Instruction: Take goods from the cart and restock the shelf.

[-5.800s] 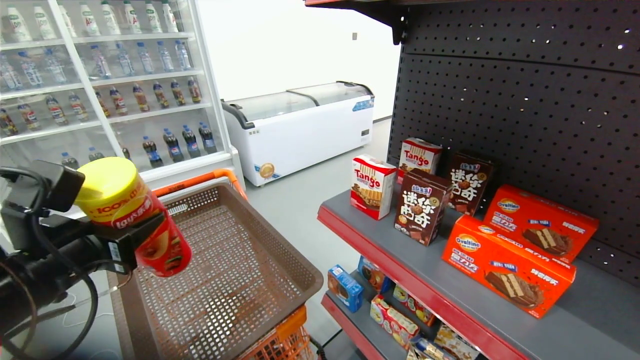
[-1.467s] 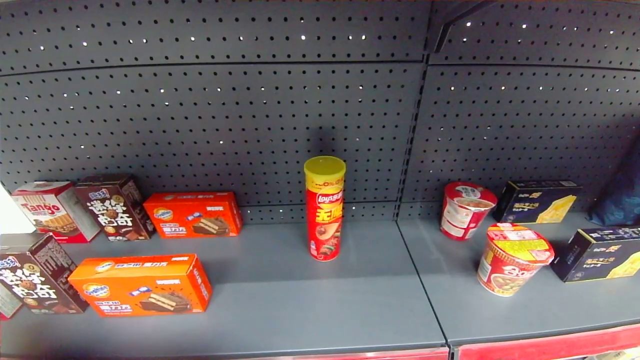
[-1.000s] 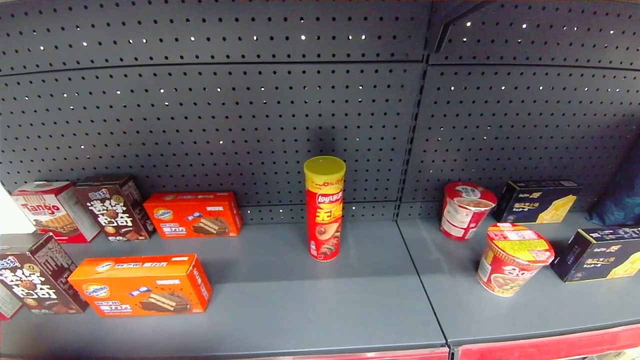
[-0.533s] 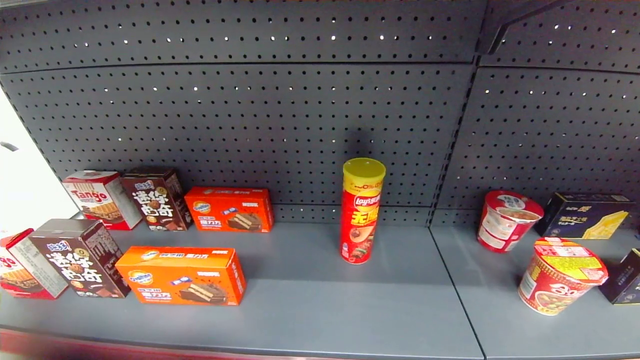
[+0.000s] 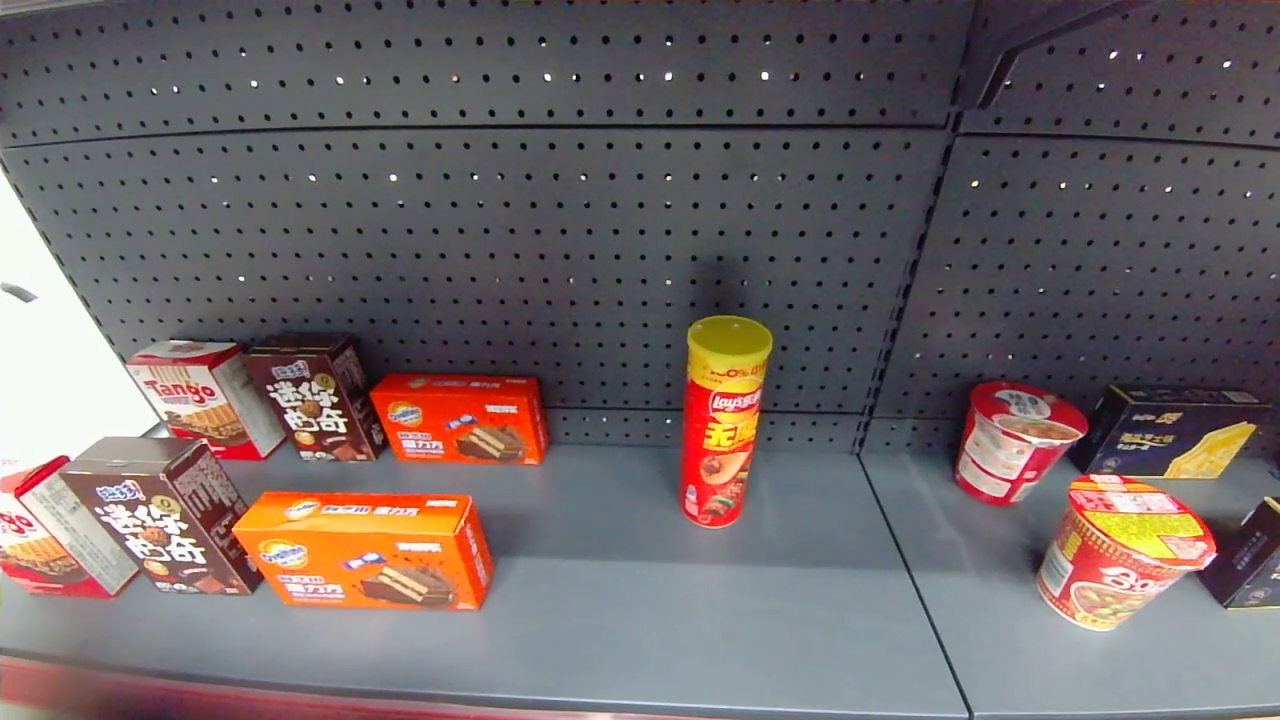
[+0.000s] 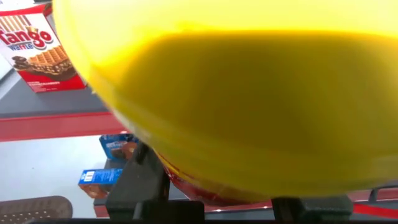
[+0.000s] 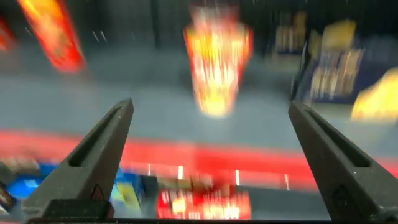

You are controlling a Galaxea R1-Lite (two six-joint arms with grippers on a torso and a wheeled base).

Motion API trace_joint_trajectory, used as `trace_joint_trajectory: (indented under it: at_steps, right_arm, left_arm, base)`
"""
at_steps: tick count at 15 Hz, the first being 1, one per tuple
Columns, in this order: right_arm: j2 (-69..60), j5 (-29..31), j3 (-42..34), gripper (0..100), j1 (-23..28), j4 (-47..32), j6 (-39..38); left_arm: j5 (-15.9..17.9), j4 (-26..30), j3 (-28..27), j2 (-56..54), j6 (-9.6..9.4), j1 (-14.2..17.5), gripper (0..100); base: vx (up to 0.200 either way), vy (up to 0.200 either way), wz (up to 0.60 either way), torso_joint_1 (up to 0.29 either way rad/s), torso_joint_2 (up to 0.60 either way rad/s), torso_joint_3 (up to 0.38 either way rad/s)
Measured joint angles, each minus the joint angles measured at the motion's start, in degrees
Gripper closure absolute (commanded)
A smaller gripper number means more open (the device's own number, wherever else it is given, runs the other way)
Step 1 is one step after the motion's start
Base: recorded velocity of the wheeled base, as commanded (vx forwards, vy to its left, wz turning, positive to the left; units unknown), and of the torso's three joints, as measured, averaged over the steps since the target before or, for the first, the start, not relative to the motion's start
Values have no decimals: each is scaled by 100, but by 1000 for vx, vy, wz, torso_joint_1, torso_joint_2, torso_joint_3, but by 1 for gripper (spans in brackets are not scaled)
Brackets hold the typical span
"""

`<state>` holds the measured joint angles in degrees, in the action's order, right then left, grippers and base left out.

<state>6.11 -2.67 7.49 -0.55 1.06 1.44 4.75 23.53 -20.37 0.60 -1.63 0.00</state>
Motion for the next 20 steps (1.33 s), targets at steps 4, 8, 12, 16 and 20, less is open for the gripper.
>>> trace_joint_trajectory:
  at_steps: [4,8,12,16,20]
  right_arm:
    - [1690,-356,2206,0,-1130,-232,79]
    - [2749,-703,2699,0,-2260,-349,-2]
    - [3678,-1345,2834,0,-2420,123,-33]
    - [4686,-1410,2870,0,-2436,945,6]
    - [5575,-1949,2832,0,-2387,1705,143]
  left_arm:
    - [0,-10,20,-38,-22,10,100]
    - [-7,-33,-82,2,-17,0,100]
    - [9,-49,-151,127,-15,-29,100]
    - [17,-401,-201,433,-2,-267,100]
    - [35,-1018,-62,894,229,-391,100]
  base:
    - [0,0,0,0,0,0]
    - [0,0,0,0,0,0]
    - [0,0,0,0,0,0]
    - [0,0,0,0,0,0]
    - [0,0,0,0,0,0]
